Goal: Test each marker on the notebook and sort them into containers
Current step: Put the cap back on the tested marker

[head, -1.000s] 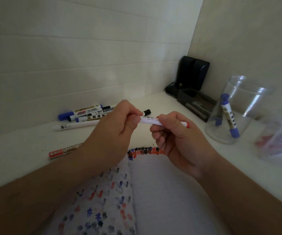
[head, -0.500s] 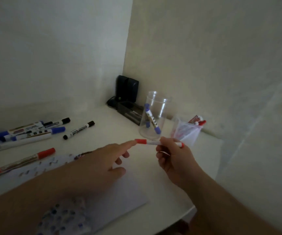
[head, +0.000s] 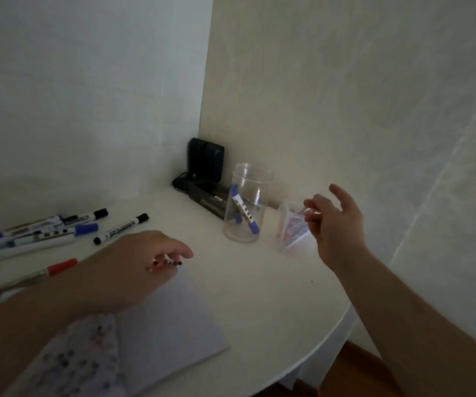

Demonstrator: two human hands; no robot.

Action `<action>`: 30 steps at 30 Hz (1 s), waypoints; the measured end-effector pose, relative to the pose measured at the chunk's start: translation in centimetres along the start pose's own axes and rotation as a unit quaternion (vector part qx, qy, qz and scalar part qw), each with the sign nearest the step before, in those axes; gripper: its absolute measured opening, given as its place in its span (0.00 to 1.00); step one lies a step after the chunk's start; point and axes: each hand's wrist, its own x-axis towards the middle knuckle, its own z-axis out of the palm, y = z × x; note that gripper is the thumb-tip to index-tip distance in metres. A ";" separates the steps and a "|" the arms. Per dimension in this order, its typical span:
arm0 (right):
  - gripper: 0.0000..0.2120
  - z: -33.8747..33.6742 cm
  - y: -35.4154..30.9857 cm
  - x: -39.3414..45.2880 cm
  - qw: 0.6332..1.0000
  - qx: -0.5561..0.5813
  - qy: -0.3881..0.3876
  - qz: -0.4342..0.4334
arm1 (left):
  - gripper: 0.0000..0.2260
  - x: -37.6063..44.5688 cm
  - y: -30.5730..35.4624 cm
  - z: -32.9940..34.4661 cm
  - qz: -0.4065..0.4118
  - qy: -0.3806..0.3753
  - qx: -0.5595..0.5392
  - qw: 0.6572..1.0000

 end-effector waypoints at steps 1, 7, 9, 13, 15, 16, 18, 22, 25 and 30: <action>0.17 0.6 0.2 -0.6 1.000 -0.019 -0.015 -0.017 | 0.11 -0.4 -1.5 -1.1 -0.029 0.015 0.031 0.999; 0.12 7.6 4.5 -7.0 0.945 -0.139 -0.292 -0.040 | 0.13 -4.0 -8.3 -7.4 -0.233 -0.113 0.192 0.946; 0.13 10.6 5.9 -8.9 0.904 -0.171 -0.390 -0.037 | 0.15 -4.7 -9.1 -7.7 -0.276 -0.145 0.213 0.926; 0.13 15.9 7.5 -10.8 0.821 -0.229 -0.522 -0.044 | 0.17 -5.1 -9.1 -6.8 -0.310 -0.127 0.227 0.915; 0.14 17.4 8.3 -10.9 0.789 -0.264 -0.549 -0.082 | 0.17 -4.7 -8.7 -6.8 -0.272 -0.081 0.271 0.920; 0.15 17.8 8.8 -10.9 0.779 -0.272 -0.555 -0.102 | 0.17 -4.4 -8.1 -7.0 -0.241 -0.032 0.280 0.929; 0.23 18.0 9.9 -10.9 0.781 -0.269 -0.542 -0.153 | 0.18 -3.3 -6.0 -7.2 -0.194 0.098 0.168 0.962; 0.43 17.0 11.0 -10.4 0.795 -0.231 -0.500 -0.254 | 0.20 -1.0 -1.5 -6.0 -0.163 0.225 -0.507 0.816; 0.28 16.6 10.9 -10.7 0.844 -0.096 -0.491 -0.194 | 0.13 -0.5 -1.2 -3.9 -0.177 0.207 -0.608 0.746; 0.11 17.3 10.5 -11.1 0.895 -0.044 -0.444 0.002 | 0.06 -2.0 -4.0 -1.4 -0.112 0.109 0.005 0.988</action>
